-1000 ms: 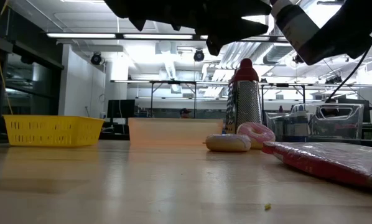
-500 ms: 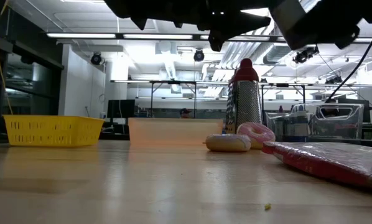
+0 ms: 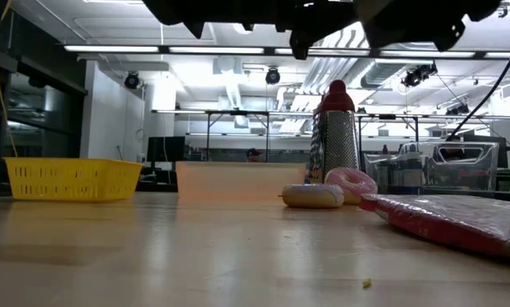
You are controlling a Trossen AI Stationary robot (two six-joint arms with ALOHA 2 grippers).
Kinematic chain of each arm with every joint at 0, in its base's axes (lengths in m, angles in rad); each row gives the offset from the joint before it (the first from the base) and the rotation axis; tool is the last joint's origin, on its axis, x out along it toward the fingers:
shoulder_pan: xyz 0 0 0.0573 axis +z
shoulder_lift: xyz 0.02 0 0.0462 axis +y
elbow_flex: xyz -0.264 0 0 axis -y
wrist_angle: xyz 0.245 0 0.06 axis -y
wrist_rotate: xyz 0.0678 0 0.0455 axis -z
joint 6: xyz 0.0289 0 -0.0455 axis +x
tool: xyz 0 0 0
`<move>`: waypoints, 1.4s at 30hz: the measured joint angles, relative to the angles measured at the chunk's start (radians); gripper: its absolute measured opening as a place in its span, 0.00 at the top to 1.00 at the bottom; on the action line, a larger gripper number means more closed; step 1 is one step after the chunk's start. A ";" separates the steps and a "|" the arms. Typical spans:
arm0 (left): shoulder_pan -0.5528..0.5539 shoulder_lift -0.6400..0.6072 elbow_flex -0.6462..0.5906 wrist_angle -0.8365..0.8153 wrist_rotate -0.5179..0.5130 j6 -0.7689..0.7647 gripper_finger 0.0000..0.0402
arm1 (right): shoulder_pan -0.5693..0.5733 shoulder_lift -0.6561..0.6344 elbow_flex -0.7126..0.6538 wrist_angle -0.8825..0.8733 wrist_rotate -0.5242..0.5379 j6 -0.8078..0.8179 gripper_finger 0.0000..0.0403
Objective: Pick & Place Food Item
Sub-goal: Put the violet food coloring bottle into the transparent bin
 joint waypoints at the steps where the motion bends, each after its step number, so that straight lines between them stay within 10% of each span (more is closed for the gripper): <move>1: 0.000 0.000 0.000 0.003 0.000 0.000 0.54 | -0.004 0.000 0.000 0.014 0.000 -0.019 0.64; 42: 0.002 0.000 0.000 0.012 0.009 -0.012 0.63 | -0.004 0.000 0.000 0.076 -0.075 -0.098 0.49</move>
